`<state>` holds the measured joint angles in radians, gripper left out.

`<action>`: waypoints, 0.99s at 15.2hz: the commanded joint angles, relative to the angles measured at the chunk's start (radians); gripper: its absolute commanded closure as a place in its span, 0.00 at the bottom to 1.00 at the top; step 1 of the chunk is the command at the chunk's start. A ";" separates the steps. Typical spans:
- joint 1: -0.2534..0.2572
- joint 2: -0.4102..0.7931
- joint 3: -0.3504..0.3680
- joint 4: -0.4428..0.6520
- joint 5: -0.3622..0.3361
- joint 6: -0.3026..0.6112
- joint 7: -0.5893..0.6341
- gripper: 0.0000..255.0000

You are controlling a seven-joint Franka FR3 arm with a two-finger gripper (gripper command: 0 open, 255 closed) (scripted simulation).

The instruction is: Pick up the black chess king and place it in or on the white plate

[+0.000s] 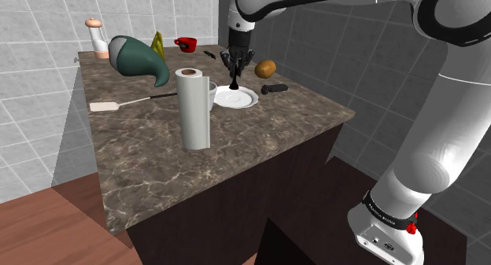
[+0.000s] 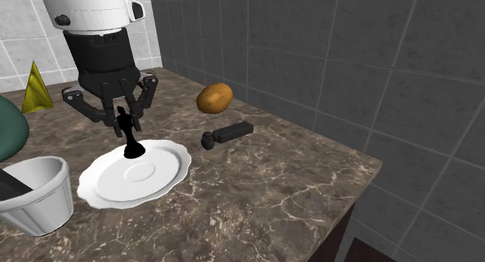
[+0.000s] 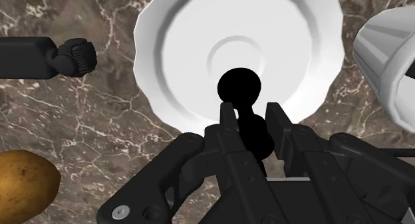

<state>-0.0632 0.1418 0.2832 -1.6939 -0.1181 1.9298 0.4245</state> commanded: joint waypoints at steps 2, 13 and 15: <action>-0.003 0.000 -0.002 -0.044 -0.001 0.044 0.001 1.00; -0.003 0.006 -0.003 -0.079 -0.005 0.085 0.006 0.00; -0.003 0.006 -0.003 -0.079 -0.005 0.085 0.006 0.00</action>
<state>-0.0660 0.1475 0.2806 -1.7726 -0.1230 2.0143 0.4302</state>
